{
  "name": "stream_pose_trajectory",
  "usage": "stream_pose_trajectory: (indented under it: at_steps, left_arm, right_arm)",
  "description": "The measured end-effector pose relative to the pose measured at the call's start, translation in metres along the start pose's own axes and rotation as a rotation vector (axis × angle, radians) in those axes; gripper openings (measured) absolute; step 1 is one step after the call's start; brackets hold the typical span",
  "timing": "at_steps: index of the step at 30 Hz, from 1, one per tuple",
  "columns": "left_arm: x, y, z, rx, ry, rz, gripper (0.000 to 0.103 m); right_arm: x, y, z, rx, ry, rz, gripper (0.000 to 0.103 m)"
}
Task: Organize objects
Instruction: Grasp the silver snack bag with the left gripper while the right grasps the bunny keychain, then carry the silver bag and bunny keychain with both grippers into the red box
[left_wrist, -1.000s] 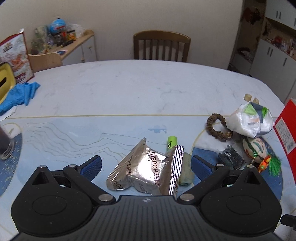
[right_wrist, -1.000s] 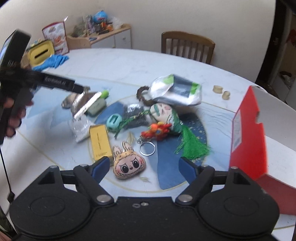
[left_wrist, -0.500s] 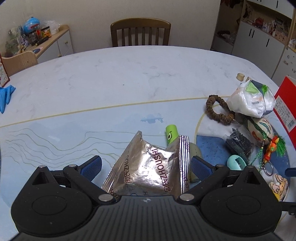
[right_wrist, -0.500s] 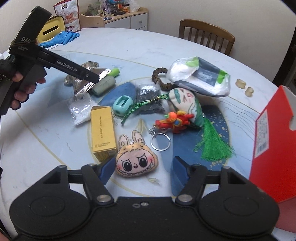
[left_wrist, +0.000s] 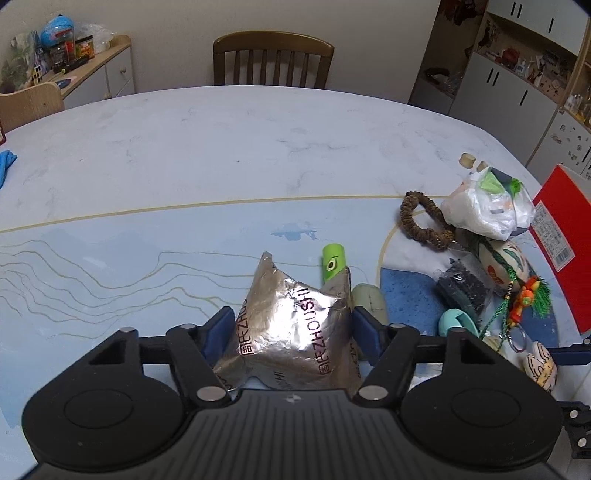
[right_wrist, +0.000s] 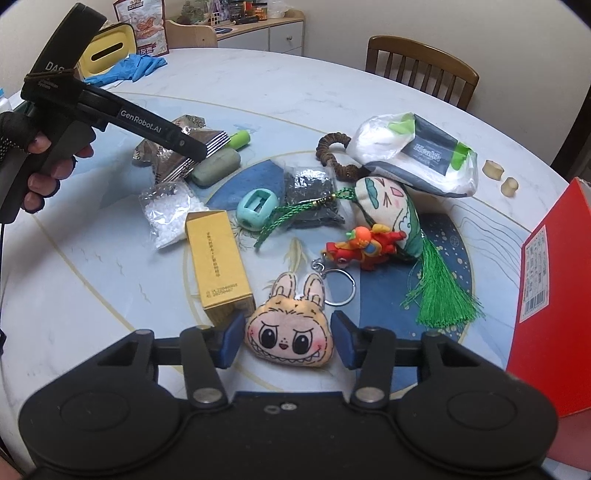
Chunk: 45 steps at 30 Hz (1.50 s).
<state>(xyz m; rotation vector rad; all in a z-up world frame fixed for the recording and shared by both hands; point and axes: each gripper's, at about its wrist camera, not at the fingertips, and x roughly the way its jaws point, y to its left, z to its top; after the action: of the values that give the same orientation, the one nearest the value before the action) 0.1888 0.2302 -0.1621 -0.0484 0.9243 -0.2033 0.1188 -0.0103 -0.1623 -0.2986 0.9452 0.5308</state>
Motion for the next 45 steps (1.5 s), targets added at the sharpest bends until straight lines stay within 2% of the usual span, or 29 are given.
stream_pose_trajectory:
  at_steps: [6,16,23,35,45]
  left_arm:
    - [-0.008,0.002,0.002,-0.024,0.002,-0.02,0.06]
    - [-0.04,-0.005,0.012,-0.03,0.006,-0.037,0.059]
    - [-0.068,-0.03,0.028,0.025,-0.008,-0.076,0.059]
    - [-0.089,-0.112,0.056,0.125,-0.035,-0.15,0.06]
    - [-0.082,-0.218,0.084,0.174,-0.041,-0.181,0.06]
  right_arm:
    - [-0.007,-0.001,-0.001,0.019,-0.005,-0.021,0.048]
    - [-0.044,-0.015,0.005,0.116,-0.041,-0.065,0.048]
    - [-0.084,-0.035,0.01,0.211,-0.082,-0.103,0.048]
    - [-0.142,-0.096,0.007,0.302,-0.129,-0.165,0.048]
    - [-0.168,-0.171,-0.013,0.305,-0.149,-0.168,0.048]
